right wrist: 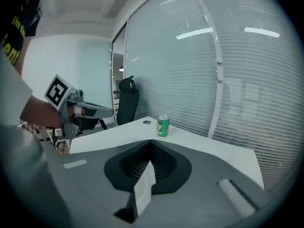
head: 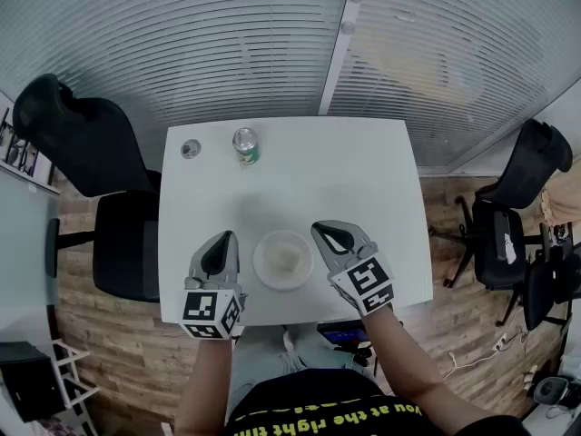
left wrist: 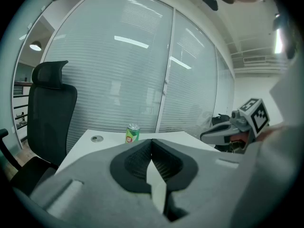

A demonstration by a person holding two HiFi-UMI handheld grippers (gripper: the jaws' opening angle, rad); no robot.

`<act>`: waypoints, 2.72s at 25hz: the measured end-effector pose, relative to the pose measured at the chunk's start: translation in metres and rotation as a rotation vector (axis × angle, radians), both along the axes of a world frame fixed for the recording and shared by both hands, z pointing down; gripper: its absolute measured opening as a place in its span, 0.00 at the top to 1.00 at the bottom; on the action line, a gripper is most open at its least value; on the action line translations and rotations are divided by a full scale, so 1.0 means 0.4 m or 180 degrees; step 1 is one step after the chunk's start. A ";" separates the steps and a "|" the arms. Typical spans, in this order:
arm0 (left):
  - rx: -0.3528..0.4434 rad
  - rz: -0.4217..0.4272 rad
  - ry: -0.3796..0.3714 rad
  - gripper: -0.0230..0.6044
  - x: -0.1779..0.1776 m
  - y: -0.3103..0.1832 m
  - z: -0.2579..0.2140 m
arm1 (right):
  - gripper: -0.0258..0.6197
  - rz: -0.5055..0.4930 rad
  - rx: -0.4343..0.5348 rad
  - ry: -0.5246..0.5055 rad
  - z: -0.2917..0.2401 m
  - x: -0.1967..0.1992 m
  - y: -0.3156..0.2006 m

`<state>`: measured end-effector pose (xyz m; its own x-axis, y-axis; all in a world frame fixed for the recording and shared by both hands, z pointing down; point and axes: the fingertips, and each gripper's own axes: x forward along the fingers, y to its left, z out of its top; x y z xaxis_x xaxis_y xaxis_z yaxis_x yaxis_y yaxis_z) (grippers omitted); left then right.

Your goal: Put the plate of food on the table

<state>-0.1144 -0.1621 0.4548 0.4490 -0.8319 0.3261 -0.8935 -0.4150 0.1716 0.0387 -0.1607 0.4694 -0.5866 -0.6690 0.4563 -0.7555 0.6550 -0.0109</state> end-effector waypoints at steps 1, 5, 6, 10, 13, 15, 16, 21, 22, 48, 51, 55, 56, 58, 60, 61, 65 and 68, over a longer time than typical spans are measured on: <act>0.0003 0.0011 -0.0002 0.96 0.004 0.001 -0.002 | 0.95 0.0041 -0.0006 -0.0029 -0.006 0.011 -0.001; 0.0009 0.0049 0.0015 0.96 0.020 0.004 -0.007 | 0.95 0.0206 0.0020 -0.0115 -0.028 0.055 -0.001; 0.0009 0.0062 0.0019 0.96 0.023 0.005 -0.008 | 0.95 0.0243 0.0032 -0.0130 -0.033 0.065 0.000; 0.0002 0.0101 0.0023 0.96 0.035 0.006 -0.013 | 0.95 0.0353 0.0029 -0.0165 -0.050 0.101 0.005; 0.0004 0.0146 0.0022 0.96 0.043 0.007 -0.016 | 0.95 0.0426 0.0056 -0.0175 -0.061 0.123 0.012; 0.0012 0.0173 0.0026 0.96 0.048 0.009 -0.020 | 0.95 0.0475 0.0087 -0.0188 -0.071 0.138 0.018; 0.0017 0.0185 0.0028 0.96 0.051 0.010 -0.023 | 0.95 0.0504 0.0103 -0.0200 -0.076 0.146 0.022; 0.0017 0.0216 0.0051 0.96 0.060 0.014 -0.028 | 0.95 0.0652 0.0128 -0.0261 -0.088 0.194 0.044; 0.0017 0.0223 0.0058 0.96 0.062 0.015 -0.029 | 0.95 0.0677 0.0131 -0.0265 -0.089 0.202 0.049; 0.0074 0.0279 0.0101 0.96 0.045 0.053 -0.048 | 0.95 0.0959 0.0412 -0.0494 -0.186 0.246 0.112; 0.0080 0.0276 0.0105 0.96 0.047 0.050 -0.047 | 0.95 0.0963 0.0424 -0.0514 -0.187 0.244 0.111; 0.0090 0.0280 0.0110 0.96 0.050 0.051 -0.051 | 0.95 0.0967 0.0443 -0.0518 -0.191 0.243 0.113; 0.0090 0.0278 0.0112 0.96 0.050 0.052 -0.052 | 0.95 0.0969 0.0446 -0.0515 -0.192 0.244 0.114; 0.0094 0.0275 0.0114 0.96 0.048 0.052 -0.052 | 0.95 0.0977 0.0451 -0.0504 -0.191 0.243 0.115; 0.0095 0.0274 0.0112 0.96 0.046 0.053 -0.052 | 0.95 0.0994 0.0448 -0.0496 -0.190 0.244 0.115; 0.0095 0.0274 0.0110 0.96 0.046 0.053 -0.051 | 0.95 0.1002 0.0444 -0.0495 -0.189 0.245 0.115; 0.0090 0.0270 0.0102 0.96 0.048 0.056 -0.050 | 0.95 0.1014 0.0429 -0.0491 -0.185 0.249 0.117; 0.0088 0.0263 0.0100 0.96 0.047 0.058 -0.051 | 0.95 0.1005 0.0433 -0.0489 -0.185 0.246 0.117</act>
<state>-0.0957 -0.1389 0.4343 0.5262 -0.8001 0.2881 -0.8503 -0.4921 0.1864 0.1369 -0.1138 0.3953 -0.3966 -0.8763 0.2735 -0.9168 0.3934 -0.0687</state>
